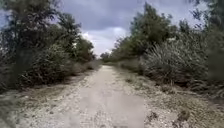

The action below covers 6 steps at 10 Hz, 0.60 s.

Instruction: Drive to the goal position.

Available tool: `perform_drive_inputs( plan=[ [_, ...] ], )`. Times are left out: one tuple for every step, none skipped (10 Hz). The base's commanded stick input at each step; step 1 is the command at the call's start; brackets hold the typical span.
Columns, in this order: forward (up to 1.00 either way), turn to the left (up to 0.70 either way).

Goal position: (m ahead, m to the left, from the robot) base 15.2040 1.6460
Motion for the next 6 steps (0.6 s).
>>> perform_drive_inputs(
  plan=[
    [0.5, 0.01],
    [0.5, 0.01],
    [0.5, 0.01],
    [0.5, 0.01],
    [0.5, 0.01],
    [0.5, 0.01]
  ],
)
